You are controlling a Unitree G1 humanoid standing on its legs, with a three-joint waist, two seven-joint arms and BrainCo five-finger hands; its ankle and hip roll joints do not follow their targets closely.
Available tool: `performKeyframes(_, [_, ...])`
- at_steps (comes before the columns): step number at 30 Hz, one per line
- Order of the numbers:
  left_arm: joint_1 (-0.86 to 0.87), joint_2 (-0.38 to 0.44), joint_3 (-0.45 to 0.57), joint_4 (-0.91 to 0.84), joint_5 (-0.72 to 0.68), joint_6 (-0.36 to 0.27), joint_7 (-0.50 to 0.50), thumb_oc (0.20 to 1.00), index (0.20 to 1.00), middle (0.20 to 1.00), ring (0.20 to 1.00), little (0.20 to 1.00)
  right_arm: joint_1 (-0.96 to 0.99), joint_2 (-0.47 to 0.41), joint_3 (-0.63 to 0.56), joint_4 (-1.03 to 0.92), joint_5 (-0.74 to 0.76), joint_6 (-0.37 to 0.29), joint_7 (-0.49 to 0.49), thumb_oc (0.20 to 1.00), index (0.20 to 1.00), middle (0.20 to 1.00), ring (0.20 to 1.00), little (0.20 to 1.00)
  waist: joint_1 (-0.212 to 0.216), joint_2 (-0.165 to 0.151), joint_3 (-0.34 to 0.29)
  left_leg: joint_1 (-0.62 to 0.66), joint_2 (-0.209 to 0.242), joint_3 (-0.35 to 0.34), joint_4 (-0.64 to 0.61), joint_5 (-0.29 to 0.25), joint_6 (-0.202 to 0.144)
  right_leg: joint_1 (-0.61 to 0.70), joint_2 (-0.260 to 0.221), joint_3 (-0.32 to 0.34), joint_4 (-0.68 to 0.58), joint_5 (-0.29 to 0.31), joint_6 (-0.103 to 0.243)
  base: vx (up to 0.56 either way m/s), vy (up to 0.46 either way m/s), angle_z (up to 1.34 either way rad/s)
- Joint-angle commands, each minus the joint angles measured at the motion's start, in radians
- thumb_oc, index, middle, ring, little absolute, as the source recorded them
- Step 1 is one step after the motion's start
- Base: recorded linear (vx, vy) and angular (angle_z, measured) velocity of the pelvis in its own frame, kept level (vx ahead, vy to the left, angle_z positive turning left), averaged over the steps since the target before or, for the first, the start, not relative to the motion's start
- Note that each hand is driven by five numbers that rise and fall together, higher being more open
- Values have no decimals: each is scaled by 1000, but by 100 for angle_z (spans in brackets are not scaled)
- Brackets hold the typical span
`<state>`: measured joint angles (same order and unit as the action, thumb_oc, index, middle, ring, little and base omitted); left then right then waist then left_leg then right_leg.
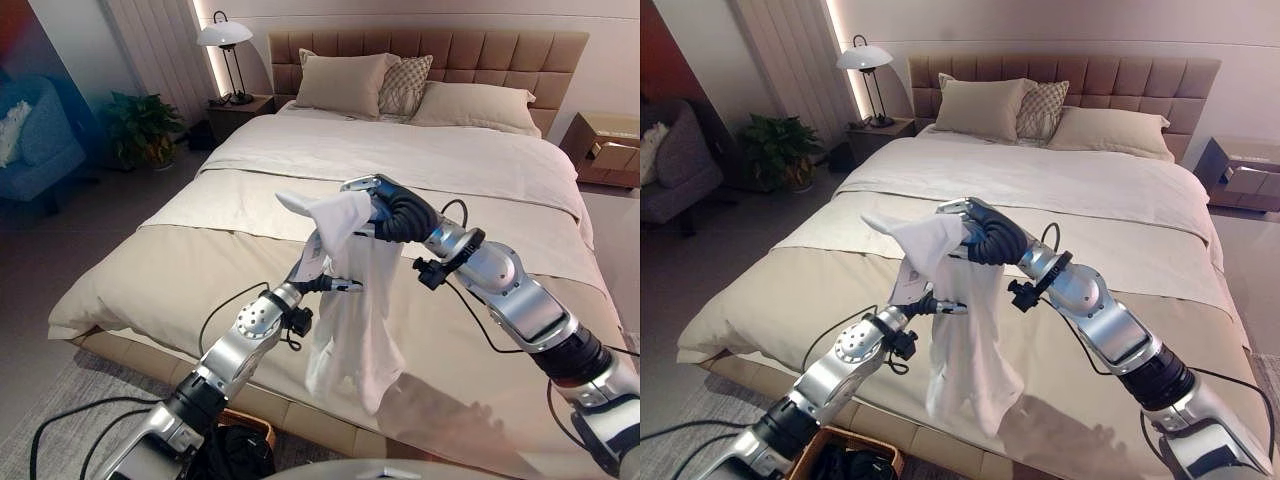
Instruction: Pick up clothes into the bucket
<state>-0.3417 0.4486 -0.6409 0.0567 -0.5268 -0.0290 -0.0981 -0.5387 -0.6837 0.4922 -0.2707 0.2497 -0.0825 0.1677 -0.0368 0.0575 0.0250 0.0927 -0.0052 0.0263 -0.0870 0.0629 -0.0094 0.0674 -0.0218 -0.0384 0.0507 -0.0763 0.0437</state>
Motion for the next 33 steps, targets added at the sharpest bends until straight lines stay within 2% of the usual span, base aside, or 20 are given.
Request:
performKeyframes(1, [-130,-2,-69,9,-178,-10,-57,1000,1000,1000,1000,1000,-93,2,-11,-57,75,-60,-17,200,200,200,200,200,-10,-39,-53,-3,-38,-4,53,-80,28,-24,-53,-16,-19,77,57,0,0,0])
performKeyframes(5, [-230,56,-216,-41,-342,34,-125,1000,1000,1000,1000,1000,-122,-17,34,-80,113,-69,-17,200,200,200,200,200,-17,-39,-55,-2,-38,-10,50,-75,22,-18,-57,-36,-24,79,61,-11,7,5])
performKeyframes(10, [-270,85,-310,-56,-456,79,-189,1000,1000,1000,1000,1000,-134,-33,60,-81,127,-77,-16,200,200,200,200,200,-20,-40,-54,-3,-39,-14,55,-75,18,-9,-63,-53,-24,80,64,-7,6,15])
performKeyframes(15, [-265,106,-324,-44,-466,84,-207,1000,1000,1000,1000,1000,-146,-25,72,-64,109,-81,-17,200,200,200,200,200,-19,-37,-51,-2,-43,-13,57,-78,22,-14,-66,-47,-22,84,68,-3,11,5])
performKeyframes(16, [-259,116,-316,-48,-465,81,-209,548,548,548,548,548,-145,-22,71,-58,102,-81,-19,200,200,200,200,200,-17,-36,-50,-1,-44,-12,57,-78,25,-16,-67,-42,-20,86,68,-7,21,-3])
performKeyframes(17, [-244,125,-298,-51,-466,75,-206,200,200,200,200,200,-144,-18,66,-53,93,-81,-21,200,200,200,200,200,-13,-34,-49,-2,-46,-9,58,-78,27,-19,-68,-38,-18,86,69,-4,21,-5])
performKeyframes(24, [-139,131,-170,-43,-442,52,-180,200,200,200,200,200,-81,16,-8,-15,11,-81,-49,200,200,200,200,200,1,-32,-50,2,-52,-7,56,-81,38,-25,-70,-25,-9,85,68,6,12,-6])
performKeyframes(25, [-116,140,-141,-45,-440,46,-175,200,200,200,200,200,-62,13,-30,-13,-5,-82,-56,266,266,266,266,266,3,-32,-50,3,-53,-8,55,-81,39,-25,-70,-26,-8,85,68,0,0,0])
performKeyframes(26, [-101,147,-128,-51,-436,46,-175,200,200,200,200,200,-47,12,-46,-14,-17,-81,-57,520,520,520,520,520,4,-33,-51,4,-53,-9,55,-82,40,-24,-71,-26,-8,85,68,0,0,0])
performKeyframes(27, [-79,155,-101,-57,-433,43,-171,200,200,200,200,200,-29,10,-70,-10,-35,-82,-65,937,937,937,937,937,6,-33,-51,4,-53,-11,55,-83,41,-23,-72,-26,-9,84,68,0,0,0])
performKeyframes(28, [-50,168,-60,-57,-428,37,-166,200,200,200,200,200,-6,5,-99,-3,-54,-83,-76,1000,1000,1000,1000,1000,9,-35,-51,4,-54,-12,55,-84,43,-24,-72,-25,-10,84,67,0,0,0])
performKeyframes(33, [113,268,129,-85,-393,19,-174,200,200,200,200,200,87,-32,-223,19,-151,-88,-104,1000,1000,1000,1000,1000,25,-36,-54,6,-56,-14,55,-87,46,-24,-73,-21,-11,84,69,6,0,-1])
